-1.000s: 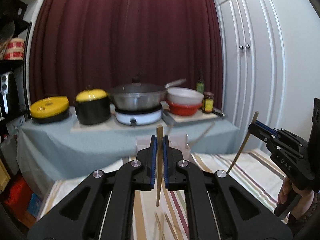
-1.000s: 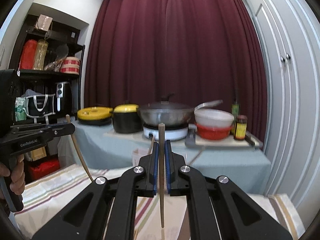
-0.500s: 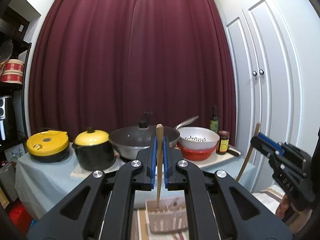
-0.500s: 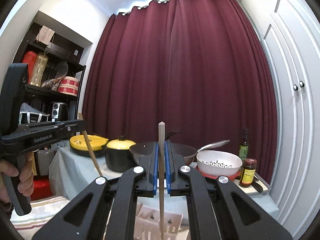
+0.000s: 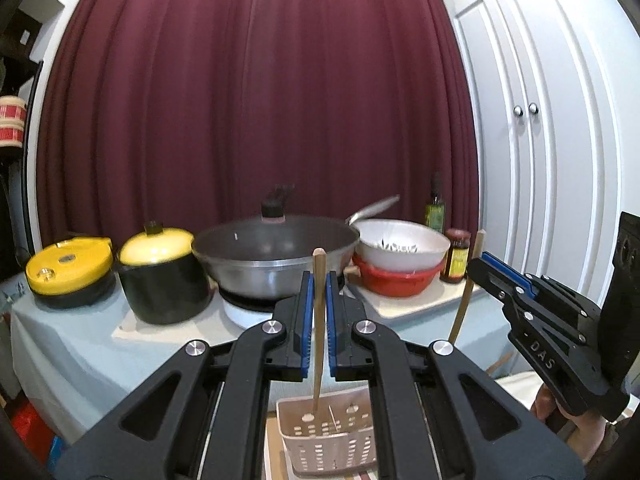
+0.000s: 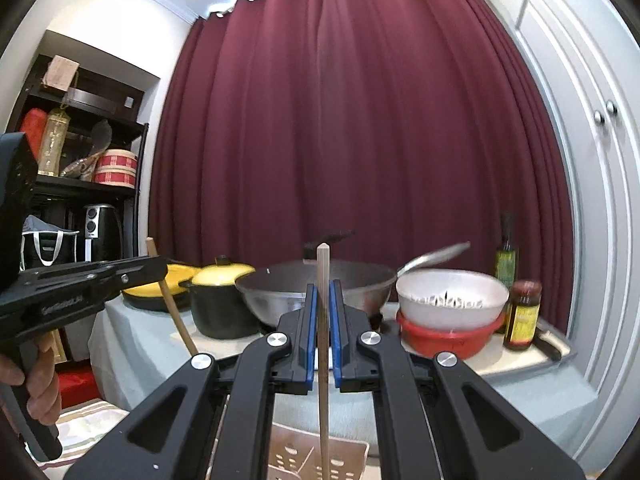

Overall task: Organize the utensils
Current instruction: 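Lift the chopstick upright and carry it over the white holder, then lower the chopstick into the holder and open the right tool, then move both tools back over the loose wooden chopsticks on the cloth, then close the left tool on one chopstick while the right tool closes on another, then lift both held chopsticks upright and carry them over the white holder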

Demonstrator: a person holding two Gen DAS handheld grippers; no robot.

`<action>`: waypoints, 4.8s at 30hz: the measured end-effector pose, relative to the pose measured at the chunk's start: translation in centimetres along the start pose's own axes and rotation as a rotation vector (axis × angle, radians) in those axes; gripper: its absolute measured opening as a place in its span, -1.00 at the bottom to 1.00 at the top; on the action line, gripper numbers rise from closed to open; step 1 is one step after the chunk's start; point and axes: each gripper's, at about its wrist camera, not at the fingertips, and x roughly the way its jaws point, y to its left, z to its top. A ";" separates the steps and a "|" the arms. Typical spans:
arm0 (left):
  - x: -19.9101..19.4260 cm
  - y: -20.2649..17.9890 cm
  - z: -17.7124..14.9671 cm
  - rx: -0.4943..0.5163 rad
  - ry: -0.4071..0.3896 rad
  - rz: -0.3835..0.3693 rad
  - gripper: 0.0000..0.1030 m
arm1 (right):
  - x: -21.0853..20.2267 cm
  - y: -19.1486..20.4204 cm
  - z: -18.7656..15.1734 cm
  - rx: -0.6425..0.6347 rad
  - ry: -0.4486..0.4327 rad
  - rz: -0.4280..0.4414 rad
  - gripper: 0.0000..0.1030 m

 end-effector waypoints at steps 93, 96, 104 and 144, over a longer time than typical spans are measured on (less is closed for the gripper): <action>-25.5 -0.7 -28.4 -0.033 0.469 0.077 0.34 | -29.7 8.7 -22.7 0.013 0.626 -0.065 -0.88; -25.7 -1.1 -28.8 -0.032 0.465 0.050 0.31 | -29.7 8.7 -22.7 0.015 0.624 -0.064 -0.88; -25.5 -1.4 -30.3 -0.030 0.502 0.028 -0.12 | -29.6 8.5 -22.7 0.017 0.624 -0.063 -0.88; -28.2 -1.2 -26.6 -0.033 0.368 0.009 -0.88 | -30.2 8.6 -17.8 -0.014 0.498 -0.079 -0.89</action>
